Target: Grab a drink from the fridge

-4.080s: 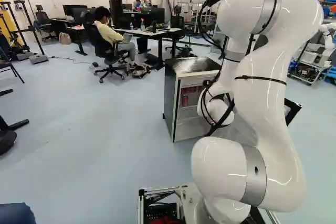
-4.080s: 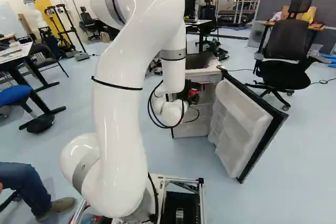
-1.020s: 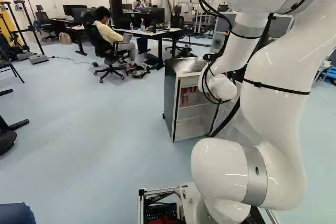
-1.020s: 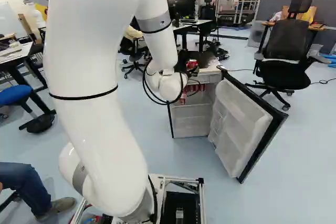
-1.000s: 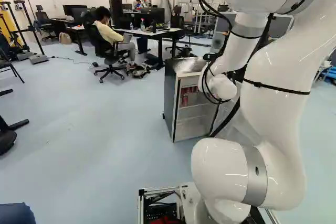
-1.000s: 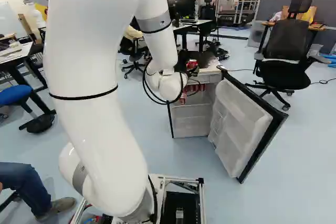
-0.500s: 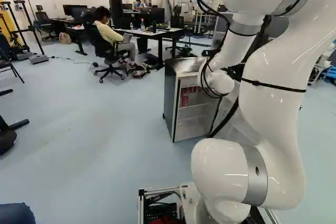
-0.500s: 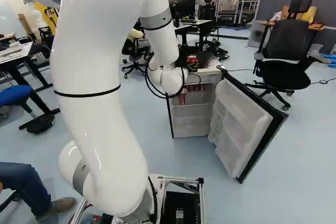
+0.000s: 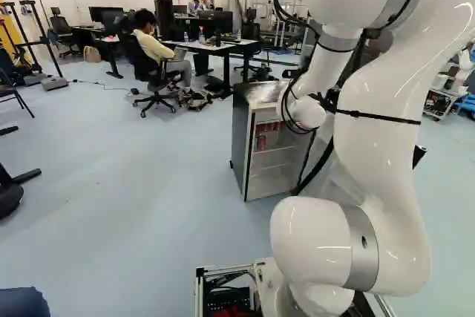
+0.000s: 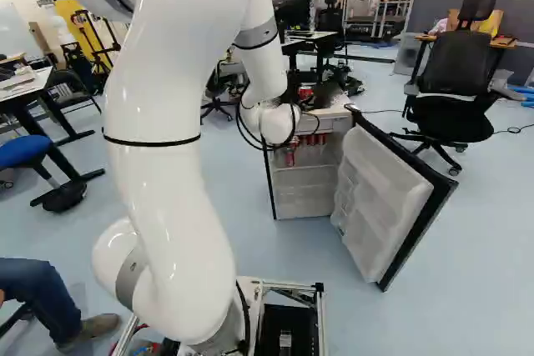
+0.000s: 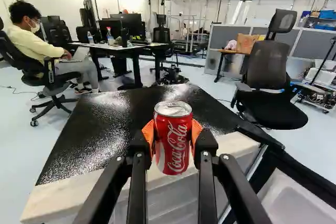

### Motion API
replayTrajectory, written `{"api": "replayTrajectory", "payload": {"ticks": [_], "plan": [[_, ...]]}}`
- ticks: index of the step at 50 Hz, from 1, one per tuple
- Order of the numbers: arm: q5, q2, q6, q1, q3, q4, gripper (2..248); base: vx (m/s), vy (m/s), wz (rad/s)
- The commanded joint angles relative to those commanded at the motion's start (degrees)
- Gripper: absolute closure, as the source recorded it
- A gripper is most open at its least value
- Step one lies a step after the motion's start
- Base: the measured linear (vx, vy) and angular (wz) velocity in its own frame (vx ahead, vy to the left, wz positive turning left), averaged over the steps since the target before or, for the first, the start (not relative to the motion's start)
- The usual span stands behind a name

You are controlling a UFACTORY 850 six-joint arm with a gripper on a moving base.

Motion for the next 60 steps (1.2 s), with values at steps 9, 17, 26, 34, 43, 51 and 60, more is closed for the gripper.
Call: {"api": "replayTrajectory", "payload": {"ticks": [9, 17, 26, 34, 43, 51, 60], "plan": [[0.00, -1.69, 0.00, 0.35, -2.14, 0.00, 158, 0.000, 0.000, 0.000], [0.00, -3.11, 0.00, 0.63, -3.97, 0.00, 158, 0.000, 0.000, 0.000], [0.00, -4.69, 0.00, 0.93, -6.00, 0.00, 158, 0.000, 0.000, 0.000], [0.00, -6.09, 0.00, 1.19, -7.84, 0.00, 158, 0.000, 0.000, 0.000], [0.00, -7.48, 0.00, 1.44, -9.67, 0.00, 158, 0.000, 0.000, 0.000], [0.00, -7.53, 0.00, 1.45, -9.74, 0.00, 158, 0.000, 0.000, 0.000], [0.00, -7.88, 0.00, 1.45, -9.75, 0.00, 158, 0.000, 0.000, 0.000]]}}
